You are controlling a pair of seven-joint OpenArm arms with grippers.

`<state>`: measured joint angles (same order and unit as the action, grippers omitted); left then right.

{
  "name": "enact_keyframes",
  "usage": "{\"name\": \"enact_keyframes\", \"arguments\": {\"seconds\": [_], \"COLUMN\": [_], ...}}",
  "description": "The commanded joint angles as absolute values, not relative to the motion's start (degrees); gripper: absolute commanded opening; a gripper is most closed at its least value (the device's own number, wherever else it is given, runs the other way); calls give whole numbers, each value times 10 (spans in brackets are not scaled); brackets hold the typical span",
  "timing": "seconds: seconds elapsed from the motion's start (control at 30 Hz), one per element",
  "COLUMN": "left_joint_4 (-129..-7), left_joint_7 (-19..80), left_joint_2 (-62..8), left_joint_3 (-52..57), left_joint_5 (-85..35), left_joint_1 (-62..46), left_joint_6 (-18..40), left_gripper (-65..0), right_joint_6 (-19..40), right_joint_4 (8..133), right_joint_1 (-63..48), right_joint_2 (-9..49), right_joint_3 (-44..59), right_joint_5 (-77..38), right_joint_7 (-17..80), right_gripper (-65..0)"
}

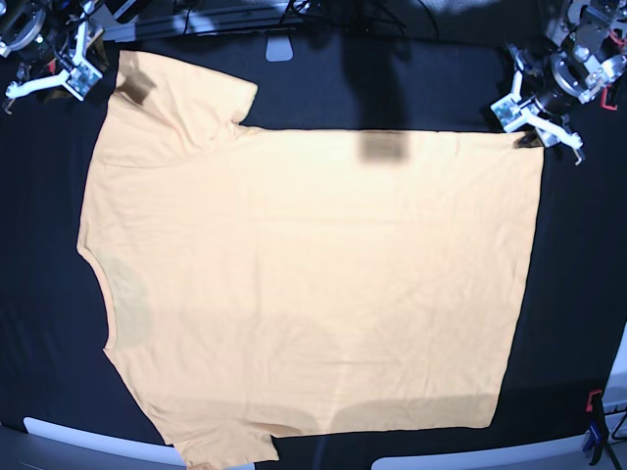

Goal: Layout the t-shirt on the table in an organized manner, then fold the t-shirt properly
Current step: 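Lower both grippers onto the shirt's shoulder corners and pinch them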

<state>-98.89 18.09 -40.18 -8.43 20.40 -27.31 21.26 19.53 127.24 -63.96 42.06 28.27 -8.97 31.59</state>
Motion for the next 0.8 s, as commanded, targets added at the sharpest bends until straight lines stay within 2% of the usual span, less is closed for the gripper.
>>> {"name": "enact_keyframes", "arguments": {"seconds": [0.0,0.77], "left_joint_4": [-984,-967], "left_joint_7": [194,180], "left_joint_2": [-410,-443], "left_joint_3": [-83,-83], "left_joint_5": [210,229], "left_joint_1": [-266,-227], "left_joint_6": [208,180], "left_gripper": [-426,-439], "right_joint_6": [192,191], "right_joint_4": [1281,1281], "right_joint_1": [-644,-644], "right_joint_2": [427,427], "right_joint_3": [289,289], "right_joint_5": [-89,-89], "right_joint_7": [312,312], "right_gripper": [-385,-385]}}
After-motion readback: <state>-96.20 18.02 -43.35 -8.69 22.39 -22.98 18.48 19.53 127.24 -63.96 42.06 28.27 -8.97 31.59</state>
